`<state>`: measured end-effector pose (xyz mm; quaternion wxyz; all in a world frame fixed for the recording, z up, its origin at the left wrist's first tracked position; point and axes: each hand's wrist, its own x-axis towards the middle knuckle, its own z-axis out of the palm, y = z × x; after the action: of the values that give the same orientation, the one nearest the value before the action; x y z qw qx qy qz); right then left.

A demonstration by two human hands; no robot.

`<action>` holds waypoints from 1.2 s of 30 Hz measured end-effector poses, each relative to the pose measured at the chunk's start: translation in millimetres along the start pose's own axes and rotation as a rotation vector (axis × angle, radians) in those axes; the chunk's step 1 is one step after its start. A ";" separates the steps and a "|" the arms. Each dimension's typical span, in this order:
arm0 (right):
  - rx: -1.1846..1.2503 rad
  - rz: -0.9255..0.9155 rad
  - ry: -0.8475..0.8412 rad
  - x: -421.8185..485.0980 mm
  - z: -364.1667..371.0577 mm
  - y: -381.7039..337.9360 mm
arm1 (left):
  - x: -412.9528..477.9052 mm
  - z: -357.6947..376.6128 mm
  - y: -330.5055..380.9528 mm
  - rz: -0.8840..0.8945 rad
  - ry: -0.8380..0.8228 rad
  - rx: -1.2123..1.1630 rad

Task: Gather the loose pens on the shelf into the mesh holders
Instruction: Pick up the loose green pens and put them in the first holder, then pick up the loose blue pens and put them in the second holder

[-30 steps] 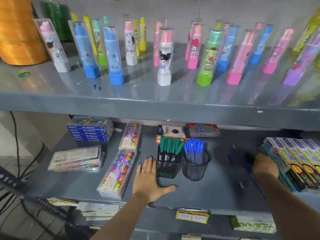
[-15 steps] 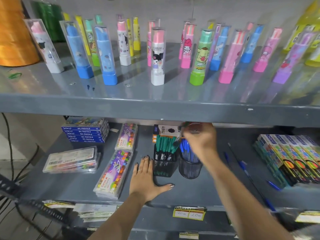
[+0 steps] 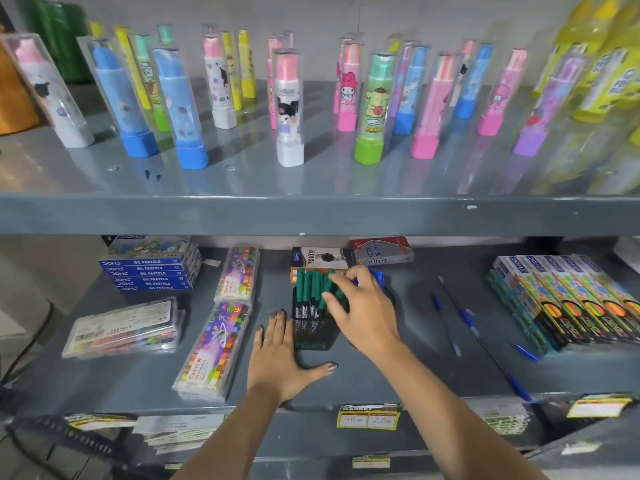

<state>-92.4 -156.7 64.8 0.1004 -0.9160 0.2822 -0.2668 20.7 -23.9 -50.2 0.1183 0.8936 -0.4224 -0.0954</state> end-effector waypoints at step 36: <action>-0.020 0.061 0.147 -19.5 -6.0 52.9 | -1.7 -7.1 2.7 0.004 -0.007 0.018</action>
<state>-133.7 -189.2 43.7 0.0785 -0.8858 0.3192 -0.3275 19.6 -23.3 -42.6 0.1087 0.8934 -0.4255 -0.0944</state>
